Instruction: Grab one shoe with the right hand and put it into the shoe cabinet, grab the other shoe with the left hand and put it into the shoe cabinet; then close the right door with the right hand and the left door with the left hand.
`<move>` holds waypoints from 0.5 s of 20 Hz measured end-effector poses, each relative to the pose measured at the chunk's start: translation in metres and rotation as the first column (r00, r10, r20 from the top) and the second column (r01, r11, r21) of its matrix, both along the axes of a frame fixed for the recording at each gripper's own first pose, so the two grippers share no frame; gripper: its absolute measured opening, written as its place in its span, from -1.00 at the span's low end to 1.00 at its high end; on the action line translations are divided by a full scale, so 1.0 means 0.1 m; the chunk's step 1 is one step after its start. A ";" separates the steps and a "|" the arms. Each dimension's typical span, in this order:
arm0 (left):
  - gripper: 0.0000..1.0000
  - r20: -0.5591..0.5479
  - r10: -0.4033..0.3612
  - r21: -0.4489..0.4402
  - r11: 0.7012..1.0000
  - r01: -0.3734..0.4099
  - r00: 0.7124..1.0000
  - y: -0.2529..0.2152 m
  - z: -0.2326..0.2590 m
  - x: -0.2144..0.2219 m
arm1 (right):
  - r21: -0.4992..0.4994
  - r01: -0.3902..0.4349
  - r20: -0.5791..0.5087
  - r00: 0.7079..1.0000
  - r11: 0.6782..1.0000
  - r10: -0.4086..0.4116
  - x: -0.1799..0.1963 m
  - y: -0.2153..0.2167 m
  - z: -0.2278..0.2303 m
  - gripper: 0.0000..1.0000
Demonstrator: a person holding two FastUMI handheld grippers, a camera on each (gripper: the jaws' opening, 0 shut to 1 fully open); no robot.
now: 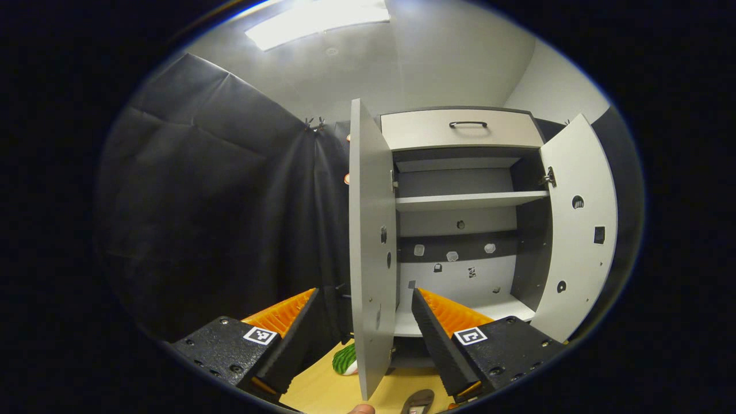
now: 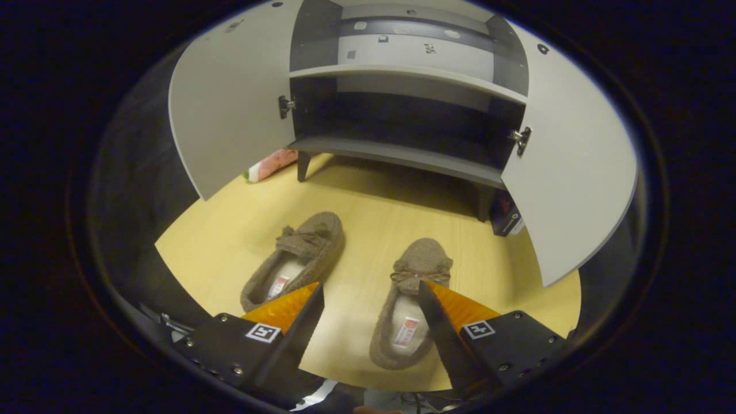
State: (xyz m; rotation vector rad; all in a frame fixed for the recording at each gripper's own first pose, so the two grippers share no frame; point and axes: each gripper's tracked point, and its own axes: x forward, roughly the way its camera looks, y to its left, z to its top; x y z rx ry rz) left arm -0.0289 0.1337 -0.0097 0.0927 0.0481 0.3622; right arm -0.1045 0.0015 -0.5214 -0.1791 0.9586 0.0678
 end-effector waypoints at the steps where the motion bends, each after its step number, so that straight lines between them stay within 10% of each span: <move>1: 0.84 -0.007 0.009 0.002 1.000 -0.009 1.000 0.02 -0.01 -0.02 | -0.012 0.007 -0.008 1.000 1.000 -0.007 -0.01 -0.05 -0.06 0.99; 10: 0.92 -0.068 0.089 0.030 0.996 -0.087 0.994 0.32 -0.16 -0.26 | -0.058 0.046 -0.097 0.994 0.997 -0.052 0.19 -0.20 -0.61 0.99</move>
